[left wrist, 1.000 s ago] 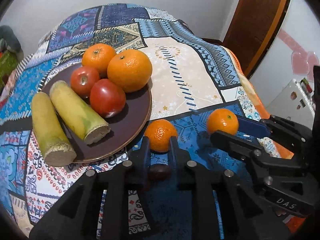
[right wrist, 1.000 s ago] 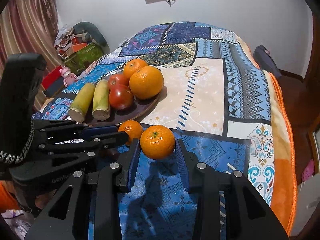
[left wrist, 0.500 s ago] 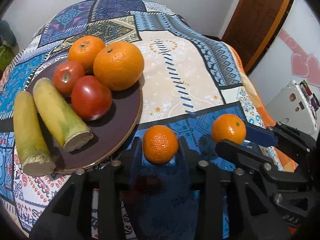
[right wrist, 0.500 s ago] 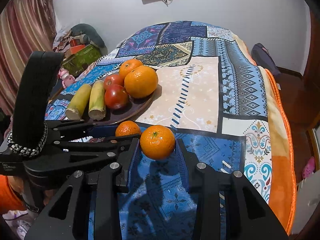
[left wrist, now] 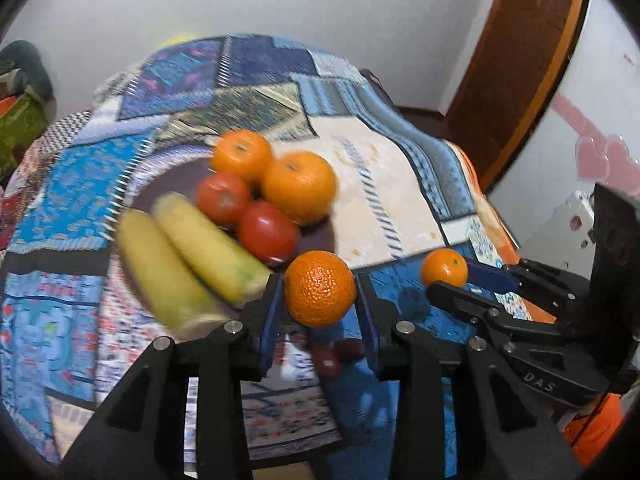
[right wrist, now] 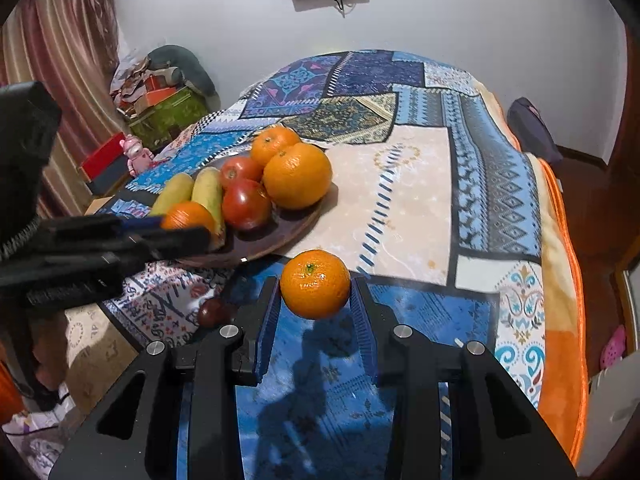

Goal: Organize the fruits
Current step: 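Carry both mandarins onto the plate and open both grippers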

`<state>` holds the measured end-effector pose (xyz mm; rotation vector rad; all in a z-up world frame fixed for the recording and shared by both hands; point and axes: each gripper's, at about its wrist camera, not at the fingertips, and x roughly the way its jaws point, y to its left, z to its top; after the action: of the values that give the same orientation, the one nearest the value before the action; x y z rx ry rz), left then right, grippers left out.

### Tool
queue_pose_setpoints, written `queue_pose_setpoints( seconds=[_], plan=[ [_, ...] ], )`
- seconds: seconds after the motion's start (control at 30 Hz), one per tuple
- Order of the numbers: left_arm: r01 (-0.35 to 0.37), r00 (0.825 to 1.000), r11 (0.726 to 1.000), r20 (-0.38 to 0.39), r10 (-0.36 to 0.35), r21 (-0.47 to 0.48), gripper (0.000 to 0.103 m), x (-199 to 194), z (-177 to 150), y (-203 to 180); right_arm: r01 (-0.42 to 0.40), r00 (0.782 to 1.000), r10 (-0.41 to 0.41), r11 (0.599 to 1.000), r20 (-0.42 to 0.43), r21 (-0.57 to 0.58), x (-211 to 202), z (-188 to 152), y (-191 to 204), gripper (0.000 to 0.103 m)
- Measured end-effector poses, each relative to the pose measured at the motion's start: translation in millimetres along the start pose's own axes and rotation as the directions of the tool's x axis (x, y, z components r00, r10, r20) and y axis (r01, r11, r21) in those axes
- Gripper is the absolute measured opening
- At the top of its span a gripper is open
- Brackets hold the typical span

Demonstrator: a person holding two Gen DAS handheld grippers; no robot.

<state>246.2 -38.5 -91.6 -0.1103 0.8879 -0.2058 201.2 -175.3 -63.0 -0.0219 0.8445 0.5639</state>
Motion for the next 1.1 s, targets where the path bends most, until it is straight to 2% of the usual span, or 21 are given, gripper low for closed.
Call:
queue_pose_setpoints(
  seconds=[0.2,0.43,0.8,1.1],
  plan=[
    [-0.066,0.997,0.998,0.034,0.066,-0.012,0.035,-22.4,13.8,34.0,-0.018,1.0,0.018,0.999,0.019,-0.026,9.7,18.0,15.5,0.033],
    [-0.131,0.99,0.991,0.049,0.131,-0.003,0.036,-23.1,33.4,61.1,-0.032,0.999,0.034,0.998,0.038,-0.058,30.2,42.8,36.7,0.033],
    [-0.139,0.99,0.99,0.017,0.139,-0.009,0.035,8.4,63.6,91.5,-0.037,0.998,0.04,0.997,0.045,-0.069,61.6,71.7,51.4,0.033],
    [-0.156,0.987,0.988,-0.023,0.157,0.016,0.035,42.8,75.3,99.6,-0.019,1.0,0.021,0.996,0.023,-0.084,81.9,79.4,53.1,0.033]
  ],
)
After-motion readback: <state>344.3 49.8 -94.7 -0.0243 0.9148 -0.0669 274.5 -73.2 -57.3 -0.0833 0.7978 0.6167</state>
